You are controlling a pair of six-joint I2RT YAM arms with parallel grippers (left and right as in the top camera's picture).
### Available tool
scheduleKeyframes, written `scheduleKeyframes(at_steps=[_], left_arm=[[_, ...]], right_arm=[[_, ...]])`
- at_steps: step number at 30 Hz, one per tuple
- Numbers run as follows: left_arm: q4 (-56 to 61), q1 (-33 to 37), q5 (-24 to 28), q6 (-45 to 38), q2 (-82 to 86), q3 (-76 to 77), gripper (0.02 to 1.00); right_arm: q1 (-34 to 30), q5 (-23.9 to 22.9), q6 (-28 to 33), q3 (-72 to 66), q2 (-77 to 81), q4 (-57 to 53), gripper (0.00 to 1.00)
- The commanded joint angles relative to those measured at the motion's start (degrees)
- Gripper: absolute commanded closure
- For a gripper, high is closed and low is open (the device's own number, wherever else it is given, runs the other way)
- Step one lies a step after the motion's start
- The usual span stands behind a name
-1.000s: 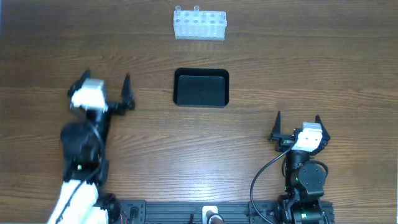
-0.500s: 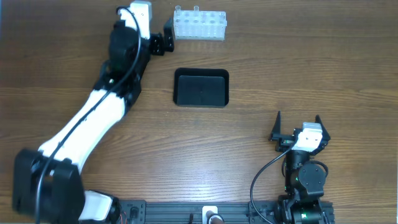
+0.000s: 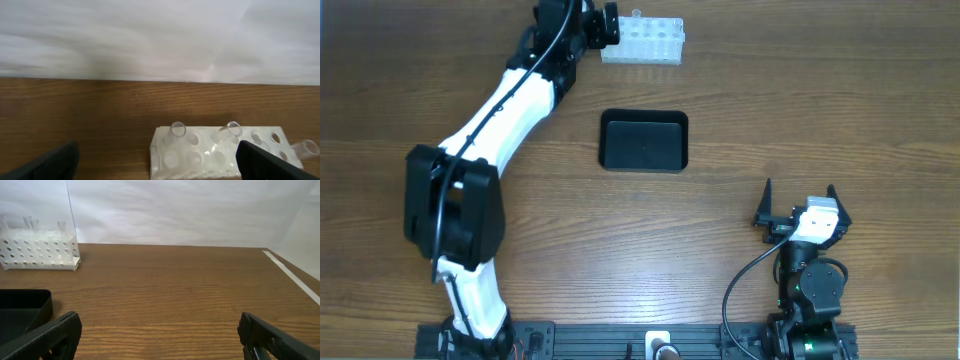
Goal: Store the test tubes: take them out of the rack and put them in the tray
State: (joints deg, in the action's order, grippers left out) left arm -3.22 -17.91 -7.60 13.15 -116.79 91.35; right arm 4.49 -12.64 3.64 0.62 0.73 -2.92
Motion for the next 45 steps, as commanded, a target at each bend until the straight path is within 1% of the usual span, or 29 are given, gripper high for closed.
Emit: scheduleKeyframes(at_steps=[1, 6, 11, 14, 16, 20, 26, 30, 35, 39, 45], left_arm=[[-1.0, -1.0, -0.7, 0.6, -5.4, 5.1, 0.02], [-3.8, -1.6, -2.5, 0.6, -10.1, 10.6, 0.023], [-4.2, -1.9, -4.8, 0.6, -13.4, 14.3, 0.02], [-4.0, -1.9, -7.1, 0.7, -14.2, 14.8, 0.02], [-4.0, -1.9, -7.8, 0.7, -14.3, 14.8, 0.02], [-3.7, -1.8, -8.6, 0.6, -14.3, 14.8, 0.02], [-1.6, -1.8, -8.3, 0.6, -16.2, 15.3, 0.027], [-1.6, -1.9, -8.3, 0.6, -17.6, 16.0, 0.08], [-1.7, -1.9, -8.3, 0.6, -17.6, 16.0, 0.211], [-1.8, -2.0, -7.0, 0.6, -17.6, 16.0, 0.303], [-1.5, -2.1, -6.8, 0.6, -17.6, 16.0, 0.393]], right_arm=[[-0.3, -0.7, 0.3, -0.3, -0.4, -0.1, 0.009], [-0.3, -0.7, 0.3, -0.3, -0.4, -0.1, 0.007], [-0.3, -0.7, 0.3, -0.3, -0.4, -0.1, 0.007], [-0.3, -0.7, 0.3, -0.3, -0.4, -0.1, 0.007], [-0.3, -0.7, 0.3, -0.3, -0.4, -0.1, 0.009], [-0.3, -0.7, 0.3, -0.3, -0.4, -0.1, 0.009], [-0.3, -0.7, 0.3, -0.3, -0.4, -0.1, 0.009], [-0.3, -0.7, 0.3, -0.3, -0.4, -0.1, 0.007], [-0.3, -0.7, 0.3, -0.3, -0.4, -0.1, 0.009], [-0.3, -0.7, 0.3, -0.3, -0.4, -0.1, 0.009], [-0.3, -0.7, 0.3, -0.3, -0.4, -0.1, 0.007]])
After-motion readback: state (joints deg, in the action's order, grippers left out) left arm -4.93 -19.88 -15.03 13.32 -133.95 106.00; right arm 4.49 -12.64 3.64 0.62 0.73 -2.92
